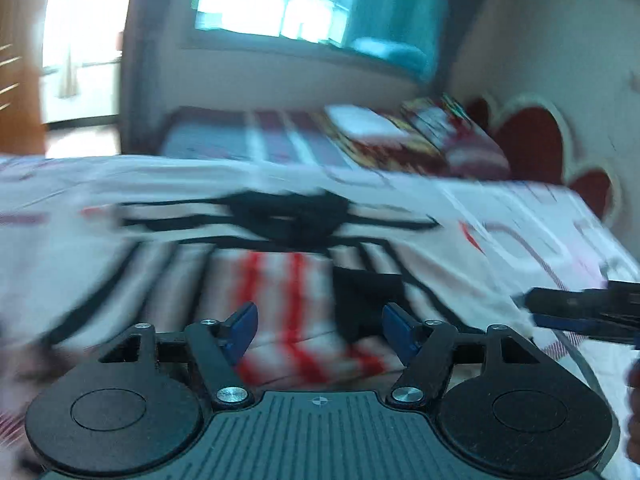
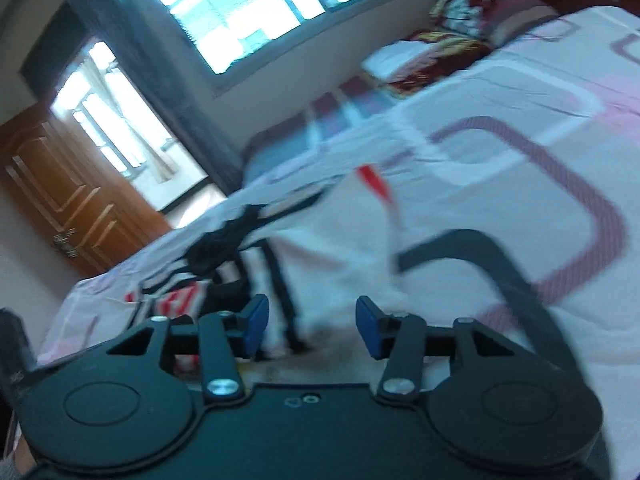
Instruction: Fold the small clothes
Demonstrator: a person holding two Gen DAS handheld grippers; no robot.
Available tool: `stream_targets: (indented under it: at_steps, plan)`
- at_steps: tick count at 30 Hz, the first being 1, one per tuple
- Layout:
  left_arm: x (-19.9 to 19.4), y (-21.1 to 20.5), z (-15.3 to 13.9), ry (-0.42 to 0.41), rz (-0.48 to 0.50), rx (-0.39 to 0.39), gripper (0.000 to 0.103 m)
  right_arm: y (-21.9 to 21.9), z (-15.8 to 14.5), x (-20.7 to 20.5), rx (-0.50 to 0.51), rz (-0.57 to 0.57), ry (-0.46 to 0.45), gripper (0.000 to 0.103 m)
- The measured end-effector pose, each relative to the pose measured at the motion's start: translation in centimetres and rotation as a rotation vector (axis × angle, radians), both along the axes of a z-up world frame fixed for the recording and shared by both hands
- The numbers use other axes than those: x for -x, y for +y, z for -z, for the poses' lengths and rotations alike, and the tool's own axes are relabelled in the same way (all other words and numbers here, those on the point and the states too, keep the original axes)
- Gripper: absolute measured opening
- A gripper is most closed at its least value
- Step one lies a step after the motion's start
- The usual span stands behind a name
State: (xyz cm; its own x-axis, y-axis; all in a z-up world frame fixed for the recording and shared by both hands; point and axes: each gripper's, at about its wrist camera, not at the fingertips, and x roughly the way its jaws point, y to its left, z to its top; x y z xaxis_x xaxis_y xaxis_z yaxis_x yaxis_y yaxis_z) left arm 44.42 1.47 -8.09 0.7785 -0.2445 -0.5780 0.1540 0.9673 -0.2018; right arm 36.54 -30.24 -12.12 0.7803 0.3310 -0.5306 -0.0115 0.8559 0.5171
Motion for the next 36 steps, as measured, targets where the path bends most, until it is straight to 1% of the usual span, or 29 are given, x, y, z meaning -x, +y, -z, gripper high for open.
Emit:
stream_targets:
  at_steps: [1, 3, 4, 6, 8, 10, 11, 12, 13, 15, 16, 17, 19, 21, 22, 24, 25, 28, 30, 31, 33, 34, 36]
  plan:
    - [0.9, 2.2, 0.0, -0.007, -0.050, -0.017, 0.069, 1.1, 0.1, -0.7, -0.013, -0.030, 0.000, 0.047]
    - [2.9, 6.3, 0.6, -0.023, -0.150, -0.106, 0.069, 3.4, 0.6, -2.3, -0.046, -0.076, 0.016, 0.046]
    - [3.5, 8.0, 1.1, -0.015, -0.183, -0.133, 0.069, 4.4, 1.1, -3.1, -0.053, -0.093, 0.027, 0.046]
    - [4.0, 11.2, 1.9, 0.020, -0.218, -0.163, 0.069, 6.1, 2.1, -4.7, -0.060, -0.102, 0.056, 0.046]
    - [3.6, 13.2, 2.9, 0.032, -0.217, -0.172, 0.069, 7.0, 3.0, -6.2, -0.063, -0.079, 0.084, 0.046]
    - [2.7, 13.7, 3.7, 0.035, -0.197, -0.171, 0.069, 7.4, 3.8, -7.2, -0.084, -0.049, 0.114, 0.046]
    - [2.7, 14.0, 3.8, 0.025, -0.193, -0.183, 0.069, 7.6, 4.2, -7.4, -0.097, -0.041, 0.119, 0.045]
    - [2.2, 14.3, 4.2, 0.028, -0.193, -0.180, 0.069, 7.9, 4.3, -7.5, -0.093, -0.035, 0.118, 0.045]
    - [1.6, 14.7, 4.7, 0.045, -0.194, -0.160, 0.069, 8.3, 4.3, -7.5, -0.080, -0.034, 0.116, 0.042]
    - [0.3, 14.3, 6.1, 0.073, -0.185, -0.147, 0.069, 9.0, 4.3, -7.4, -0.034, -0.027, 0.108, 0.033]
    - [0.2, 14.1, 6.4, 0.075, -0.171, -0.165, 0.069, 9.3, 4.3, -7.4, -0.003, -0.024, 0.106, 0.027]
    - [0.2, 13.8, 6.5, 0.066, -0.162, -0.186, 0.069, 9.5, 4.3, -7.5, 0.032, -0.022, 0.105, 0.018]
    - [-0.3, 14.0, 6.9, 0.065, -0.166, -0.182, 0.068, 9.7, 3.8, -7.4, 0.089, -0.031, 0.092, 0.004]
    - [-0.7, 14.7, 6.9, 0.071, -0.184, -0.156, 0.058, 9.2, 2.5, -6.6, 0.123, -0.018, 0.039, 0.004]
    - [-0.8, 15.0, 6.8, 0.072, -0.184, -0.151, 0.055, 8.8, 1.5, -5.9, 0.137, -0.014, 0.000, 0.004]
    - [-0.9, 15.2, 7.0, 0.074, -0.169, -0.155, 0.055, 8.3, 0.2, -4.7, 0.189, -0.002, -0.050, 0.004]
    - [-0.9, 15.1, 7.0, 0.072, -0.163, -0.161, 0.055, 8.1, 0.1, -4.2, 0.215, 0.008, -0.055, 0.004]
    - [-1.0, 15.1, 7.0, 0.076, -0.156, -0.162, 0.055, 7.3, 1.9, -4.5, 0.221, 0.019, 0.024, 0.004]
    - [-1.0, 15.3, 6.6, 0.075, -0.163, -0.152, 0.055, 7.3, 2.3, -4.3, 0.208, 0.030, 0.026, 0.004]
    - [-1.0, 15.2, 6.5, 0.070, -0.163, -0.160, 0.055, 7.4, 2.3, -4.1, 0.207, 0.037, 0.020, 0.004]
    - [-1.3, 14.9, 7.0, 0.088, -0.155, -0.207, 0.056, 7.2, 2.1, -3.8, 0.199, 0.048, 0.008, 0.003]
    - [-1.3, 14.7, 7.1, 0.082, -0.151, -0.215, 0.056, 7.3, 2.3, -3.8, 0.218, 0.055, 0.013, 0.003]
    - [-1.2, 14.6, 6.9, 0.081, -0.133, -0.240, 0.056, 7.6, 3.7, -4.6, 0.253, 0.047, 0.079, 0.003]
